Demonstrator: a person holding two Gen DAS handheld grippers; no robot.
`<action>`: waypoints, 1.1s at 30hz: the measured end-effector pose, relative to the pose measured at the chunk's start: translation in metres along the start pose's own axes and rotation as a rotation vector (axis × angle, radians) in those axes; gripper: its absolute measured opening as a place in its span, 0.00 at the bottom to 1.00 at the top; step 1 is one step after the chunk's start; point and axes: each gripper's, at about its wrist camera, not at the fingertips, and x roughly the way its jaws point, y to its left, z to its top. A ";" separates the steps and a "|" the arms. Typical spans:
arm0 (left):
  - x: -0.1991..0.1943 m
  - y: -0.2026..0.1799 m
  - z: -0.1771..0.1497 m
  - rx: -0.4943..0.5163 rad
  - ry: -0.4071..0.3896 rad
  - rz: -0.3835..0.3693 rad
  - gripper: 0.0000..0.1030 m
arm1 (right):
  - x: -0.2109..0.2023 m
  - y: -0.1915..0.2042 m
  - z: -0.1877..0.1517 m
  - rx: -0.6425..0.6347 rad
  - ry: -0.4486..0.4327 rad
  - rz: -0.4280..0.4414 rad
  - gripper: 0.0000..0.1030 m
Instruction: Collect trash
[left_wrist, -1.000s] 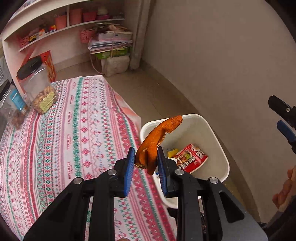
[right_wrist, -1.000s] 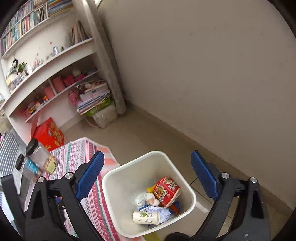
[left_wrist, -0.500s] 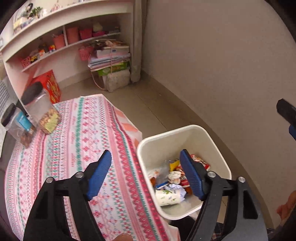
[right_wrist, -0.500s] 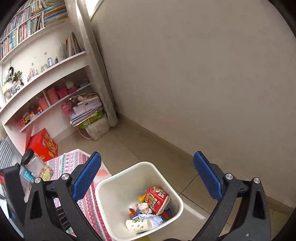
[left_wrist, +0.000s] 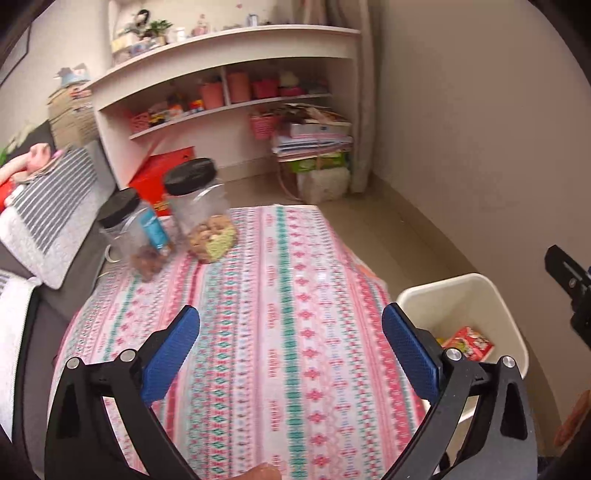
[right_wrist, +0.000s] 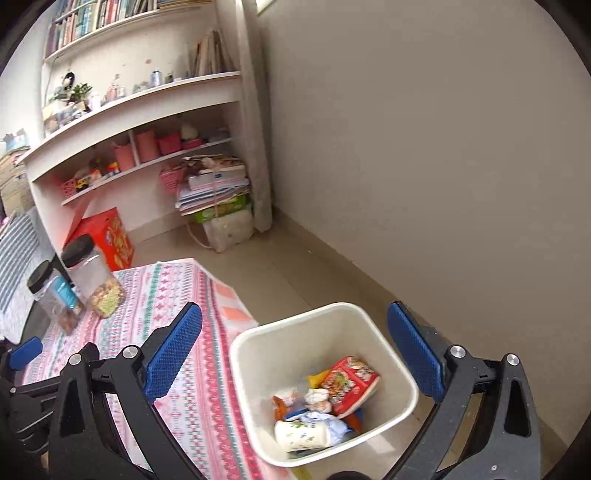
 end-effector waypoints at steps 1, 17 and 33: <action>-0.001 0.008 -0.002 -0.007 0.002 0.023 0.93 | 0.000 0.007 -0.001 -0.004 -0.001 0.015 0.93; 0.004 0.123 -0.027 -0.147 0.048 0.191 0.93 | 0.015 0.120 -0.027 -0.178 0.096 0.111 0.93; -0.001 0.189 -0.052 -0.278 0.136 0.189 0.93 | 0.008 0.189 -0.053 -0.280 0.101 0.188 0.93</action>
